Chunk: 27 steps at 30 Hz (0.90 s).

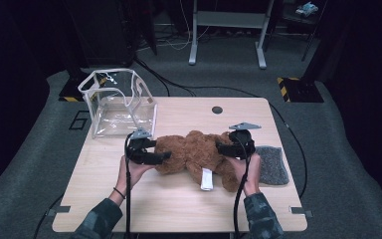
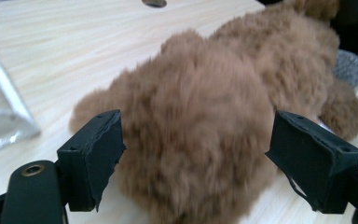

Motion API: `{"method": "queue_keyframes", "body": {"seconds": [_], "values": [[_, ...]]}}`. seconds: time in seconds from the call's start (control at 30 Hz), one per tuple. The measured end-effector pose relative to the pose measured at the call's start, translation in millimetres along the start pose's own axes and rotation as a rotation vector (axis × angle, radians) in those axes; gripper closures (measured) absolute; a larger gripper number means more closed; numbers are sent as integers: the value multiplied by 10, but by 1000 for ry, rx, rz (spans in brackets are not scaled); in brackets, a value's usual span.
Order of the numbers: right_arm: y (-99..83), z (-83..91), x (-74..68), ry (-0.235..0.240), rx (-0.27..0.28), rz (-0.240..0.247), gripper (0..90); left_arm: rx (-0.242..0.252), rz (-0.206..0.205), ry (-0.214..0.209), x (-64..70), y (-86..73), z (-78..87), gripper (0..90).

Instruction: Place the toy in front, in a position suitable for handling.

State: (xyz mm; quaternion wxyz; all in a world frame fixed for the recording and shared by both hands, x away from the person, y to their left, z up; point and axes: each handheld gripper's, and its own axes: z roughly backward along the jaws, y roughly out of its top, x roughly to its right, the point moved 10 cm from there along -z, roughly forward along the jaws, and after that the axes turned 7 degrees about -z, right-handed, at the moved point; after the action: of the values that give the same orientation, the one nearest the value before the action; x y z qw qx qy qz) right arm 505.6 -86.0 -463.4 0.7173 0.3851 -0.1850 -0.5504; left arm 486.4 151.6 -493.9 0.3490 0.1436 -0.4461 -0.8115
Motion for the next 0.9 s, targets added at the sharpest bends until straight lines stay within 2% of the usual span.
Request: {"method": "queue_keyframes", "body": {"seconds": [0.07, 0.1, 0.17, 0.27, 0.37, 0.4, 0.47, 0.5, 0.53, 0.57, 0.6, 0.63, 0.67, 0.77, 0.8, 0.87, 0.9], "values": [[-48, 56, 11, 18, -1, 17, 196, -13, -25, 13, 15, -86, 25, 193], [-76, 73, 6, 20, -3, 6, 178, -15, -32, 23, 37, -175, 43, 197], [-136, 106, 11, 20, -7, 15, 152, -16, -31, 28, 44, -217, 48, 204], [-206, 138, 23, 24, -9, 17, 146, -30, -48, 43, 66, -351, 58, 207], [-326, 170, 78, 28, -16, 7, 141, -19, -41, 63, 82, -458, 30, 247], [-326, 170, 78, 28, -16, 7, 141, -16, -53, 79, 82, -499, 13, 247], [-393, 189, 127, 25, -19, -5, 143, 4, -60, 85, 101, -554, -8, 307], [-448, 204, 193, 15, -25, -9, 146, 15, -63, 97, 116, -604, -46, 376], [-448, 204, 193, 15, -25, -9, 146, 15, -63, 97, 116, -604, -46, 425], [-494, 214, 251, 7, -31, -25, 148, 21, -72, 94, 125, -617, -58, 434], [-494, 214, 251, 7, -31, -25, 148, 31, -72, 101, 135, -630, -70, 434], [-537, 224, 328, -6, -34, -34, 150, 37, -77, 97, 143, -635, -74, 495], [-537, 224, 328, -6, -34, -34, 150, 42, -83, 95, 149, -639, -79, 495], [-599, 240, 449, -29, -40, -58, 157, 59, -76, 97, 137, -634, -78, 561], [-617, 240, 490, -33, -42, -53, 159, 63, -74, 101, 134, -633, -75, 584], [-671, 236, 592, -49, -45, -71, 167, 65, -79, 100, 130, -640, -64, 665], [-689, 235, 626, -59, -49, -74, 169, 81, -83, 111, 126, -650, -57, 709]]}}
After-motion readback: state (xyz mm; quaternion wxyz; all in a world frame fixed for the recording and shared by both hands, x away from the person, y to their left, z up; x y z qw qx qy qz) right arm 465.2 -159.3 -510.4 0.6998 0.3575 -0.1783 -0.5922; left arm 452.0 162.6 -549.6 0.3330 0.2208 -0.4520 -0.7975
